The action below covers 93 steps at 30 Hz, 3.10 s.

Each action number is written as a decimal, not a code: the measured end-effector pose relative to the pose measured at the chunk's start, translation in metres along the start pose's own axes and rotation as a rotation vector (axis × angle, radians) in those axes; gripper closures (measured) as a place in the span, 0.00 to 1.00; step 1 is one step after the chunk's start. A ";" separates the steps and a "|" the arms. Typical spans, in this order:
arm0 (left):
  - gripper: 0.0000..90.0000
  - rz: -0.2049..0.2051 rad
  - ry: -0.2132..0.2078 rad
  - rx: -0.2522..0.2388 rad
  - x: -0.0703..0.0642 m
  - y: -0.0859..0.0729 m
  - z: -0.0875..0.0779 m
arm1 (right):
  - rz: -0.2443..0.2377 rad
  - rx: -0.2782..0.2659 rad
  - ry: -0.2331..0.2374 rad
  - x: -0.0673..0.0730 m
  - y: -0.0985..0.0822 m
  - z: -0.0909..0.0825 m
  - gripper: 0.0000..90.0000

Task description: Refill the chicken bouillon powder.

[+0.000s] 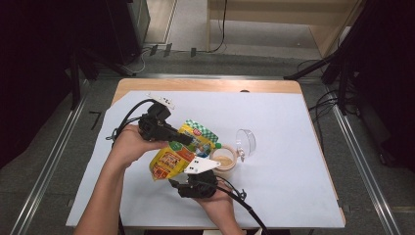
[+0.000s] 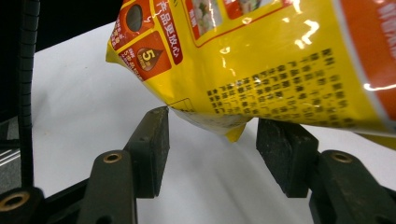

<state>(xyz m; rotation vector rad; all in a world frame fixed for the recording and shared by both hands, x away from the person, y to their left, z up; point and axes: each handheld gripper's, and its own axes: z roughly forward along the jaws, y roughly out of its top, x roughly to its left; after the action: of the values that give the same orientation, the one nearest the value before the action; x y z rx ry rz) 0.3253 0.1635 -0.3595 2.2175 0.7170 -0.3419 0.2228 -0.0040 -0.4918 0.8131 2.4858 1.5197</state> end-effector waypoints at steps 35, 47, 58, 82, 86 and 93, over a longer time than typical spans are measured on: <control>1.00 0.010 -0.039 -0.171 0.004 -0.014 -0.043 | -0.034 -0.026 -0.021 -0.003 0.012 -0.022 0.50; 1.00 -0.017 0.000 -0.226 0.009 -0.021 -0.058 | -0.020 -0.035 0.019 -0.006 0.014 -0.030 0.50; 1.00 -0.025 0.042 -0.258 0.016 -0.024 -0.062 | -0.036 -0.024 0.075 -0.010 0.016 -0.039 0.51; 1.00 -0.070 0.122 -0.328 0.041 -0.019 -0.045 | -0.033 0.000 0.155 -0.024 0.005 -0.066 0.50; 1.00 -0.079 0.142 -0.325 0.045 -0.016 -0.039 | -0.028 0.001 0.159 -0.026 0.001 -0.070 0.50; 1.00 -0.091 0.157 -0.337 0.051 -0.008 -0.028 | -0.025 -0.017 0.169 -0.028 -0.001 -0.073 0.50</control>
<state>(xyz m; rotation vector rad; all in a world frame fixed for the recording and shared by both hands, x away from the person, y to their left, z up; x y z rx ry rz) 0.3621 0.2088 -0.3686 1.9098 0.8923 -0.0825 0.2195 -0.0760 -0.4617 0.6740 2.5852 1.6632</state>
